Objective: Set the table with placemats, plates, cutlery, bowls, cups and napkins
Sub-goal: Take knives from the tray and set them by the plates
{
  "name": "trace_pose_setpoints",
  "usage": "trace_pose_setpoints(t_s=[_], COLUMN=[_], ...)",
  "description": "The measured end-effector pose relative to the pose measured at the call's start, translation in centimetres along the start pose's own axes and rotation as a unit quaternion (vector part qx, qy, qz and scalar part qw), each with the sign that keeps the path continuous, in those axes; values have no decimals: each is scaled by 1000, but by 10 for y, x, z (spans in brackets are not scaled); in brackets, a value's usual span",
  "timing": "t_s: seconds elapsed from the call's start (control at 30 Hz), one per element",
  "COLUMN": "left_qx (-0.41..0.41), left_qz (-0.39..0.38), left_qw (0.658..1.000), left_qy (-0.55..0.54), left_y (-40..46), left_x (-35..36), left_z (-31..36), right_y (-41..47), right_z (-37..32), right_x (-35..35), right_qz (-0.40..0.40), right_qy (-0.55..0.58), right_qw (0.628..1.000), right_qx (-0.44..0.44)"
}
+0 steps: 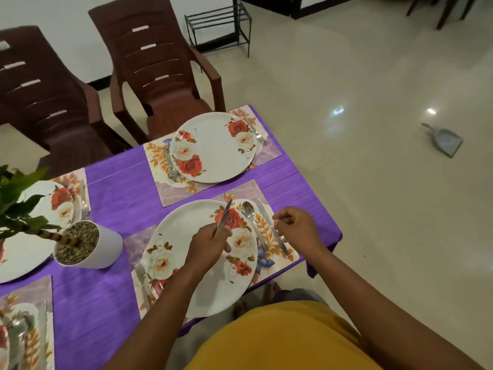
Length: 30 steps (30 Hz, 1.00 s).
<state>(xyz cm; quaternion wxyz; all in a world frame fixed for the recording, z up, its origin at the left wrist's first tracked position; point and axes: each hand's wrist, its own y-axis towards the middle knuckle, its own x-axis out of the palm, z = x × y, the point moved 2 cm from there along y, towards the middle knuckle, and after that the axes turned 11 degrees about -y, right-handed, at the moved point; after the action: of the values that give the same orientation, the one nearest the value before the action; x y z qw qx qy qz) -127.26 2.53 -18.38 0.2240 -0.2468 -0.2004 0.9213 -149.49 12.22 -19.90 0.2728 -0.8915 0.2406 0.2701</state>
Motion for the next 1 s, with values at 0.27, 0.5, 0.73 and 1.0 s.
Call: trace_pose_setpoints(t_s=[0.27, 0.5, 0.73, 1.0], left_qx=[-67, -42, -60, -81], left_qz=[-178, -237, -222, -205], left_qw=[972, 953, 953, 946], left_qy=[-140, -181, -195, -236], left_y=[-2, 9, 21, 30], left_x=[54, 134, 239, 330], left_z=[56, 101, 155, 201], right_y=[-3, 30, 81, 130], right_z=[-10, 24, 74, 116], right_x=[-34, -99, -192, -281], right_qz=[-81, -114, -152, -204], right_qy=[157, 164, 187, 182], right_qw=[984, 979, 970, 961], right_qx=[28, 38, 45, 42])
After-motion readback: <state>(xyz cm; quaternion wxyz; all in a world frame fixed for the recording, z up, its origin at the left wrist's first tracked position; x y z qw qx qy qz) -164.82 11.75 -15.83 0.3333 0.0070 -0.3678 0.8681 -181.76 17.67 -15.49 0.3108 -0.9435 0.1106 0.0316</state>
